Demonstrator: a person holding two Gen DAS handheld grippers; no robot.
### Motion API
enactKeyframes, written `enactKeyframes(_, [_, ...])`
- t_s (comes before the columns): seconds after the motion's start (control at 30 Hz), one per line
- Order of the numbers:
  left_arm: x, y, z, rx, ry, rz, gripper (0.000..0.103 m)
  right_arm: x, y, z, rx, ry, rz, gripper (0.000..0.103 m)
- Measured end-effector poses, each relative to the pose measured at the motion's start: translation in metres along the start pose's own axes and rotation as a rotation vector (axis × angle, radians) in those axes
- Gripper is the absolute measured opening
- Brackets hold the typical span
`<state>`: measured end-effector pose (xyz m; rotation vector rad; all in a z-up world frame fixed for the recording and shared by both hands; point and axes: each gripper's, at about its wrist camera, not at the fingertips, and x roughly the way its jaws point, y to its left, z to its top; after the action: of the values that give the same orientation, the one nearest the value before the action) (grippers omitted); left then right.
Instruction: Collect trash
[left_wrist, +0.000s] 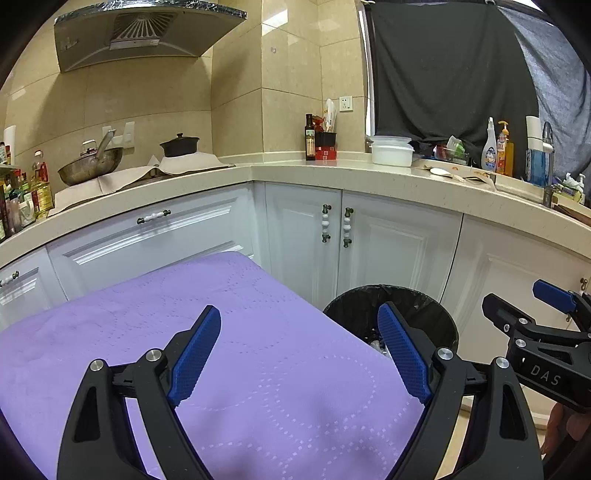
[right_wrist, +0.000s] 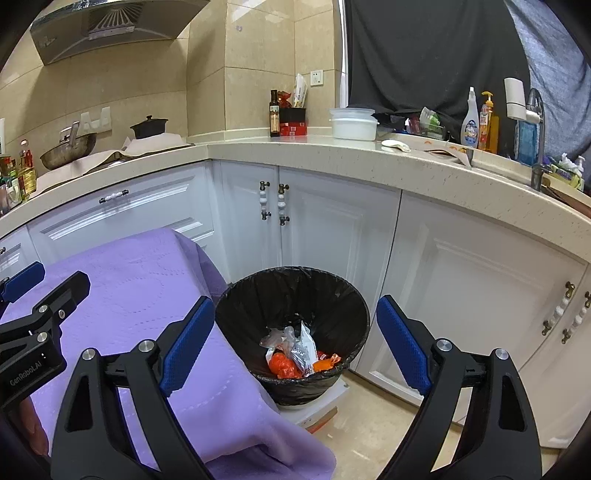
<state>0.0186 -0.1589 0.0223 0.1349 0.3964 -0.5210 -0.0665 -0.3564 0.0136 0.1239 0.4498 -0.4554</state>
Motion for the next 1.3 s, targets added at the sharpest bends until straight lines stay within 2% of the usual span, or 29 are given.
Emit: enactKeyframes(1.3, [-0.0060,0.0057,-0.0031,-0.022,0.003,0.009,0.084,-0.0038,-0.0075,-0.0028,-0.002,-0.010,-0.014,0.087])
